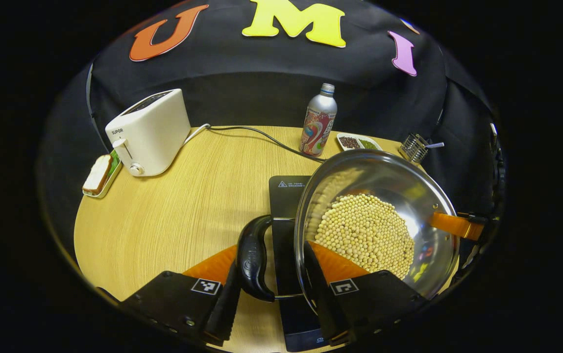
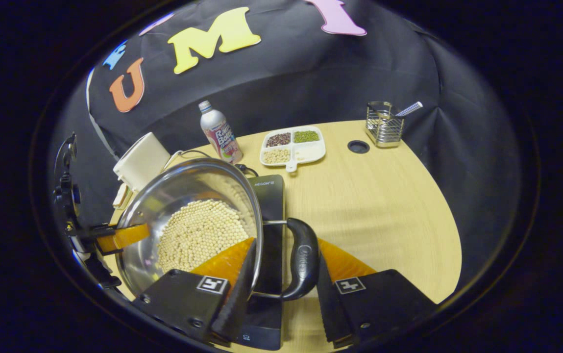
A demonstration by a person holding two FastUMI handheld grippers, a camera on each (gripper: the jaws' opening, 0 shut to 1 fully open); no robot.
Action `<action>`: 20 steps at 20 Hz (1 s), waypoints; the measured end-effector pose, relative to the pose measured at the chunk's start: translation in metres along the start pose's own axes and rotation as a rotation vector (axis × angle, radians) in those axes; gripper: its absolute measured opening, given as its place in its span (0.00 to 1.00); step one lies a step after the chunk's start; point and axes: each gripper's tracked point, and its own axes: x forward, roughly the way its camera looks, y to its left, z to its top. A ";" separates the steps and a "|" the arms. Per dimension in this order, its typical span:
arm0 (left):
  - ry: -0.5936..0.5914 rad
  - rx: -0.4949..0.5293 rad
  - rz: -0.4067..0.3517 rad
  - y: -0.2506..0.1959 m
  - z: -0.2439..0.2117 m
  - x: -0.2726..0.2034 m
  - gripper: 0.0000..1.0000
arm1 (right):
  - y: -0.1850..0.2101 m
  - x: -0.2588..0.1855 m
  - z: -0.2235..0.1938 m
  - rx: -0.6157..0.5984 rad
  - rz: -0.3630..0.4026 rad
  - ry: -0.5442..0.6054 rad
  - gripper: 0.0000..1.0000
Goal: First push the handle of the pot to place it horizontally, then grasp the pot with both hands and set it on the induction cooktop.
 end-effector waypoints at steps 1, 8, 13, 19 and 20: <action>-0.005 0.013 0.004 0.003 -0.001 0.000 0.78 | 0.000 -0.002 0.003 0.004 0.003 -0.032 0.75; -0.142 -0.013 0.099 0.014 0.006 -0.042 0.99 | -0.009 -0.033 0.023 -0.105 -0.012 -0.159 0.89; -0.189 0.008 0.130 0.007 0.008 -0.070 1.00 | -0.010 -0.049 0.016 -0.133 0.009 -0.163 0.97; -0.220 0.016 0.110 -0.002 -0.001 -0.099 1.00 | -0.003 -0.077 0.010 -0.159 -0.006 -0.201 0.97; -0.224 0.019 0.100 -0.005 -0.004 -0.105 0.99 | -0.001 -0.083 0.008 -0.176 -0.017 -0.206 0.96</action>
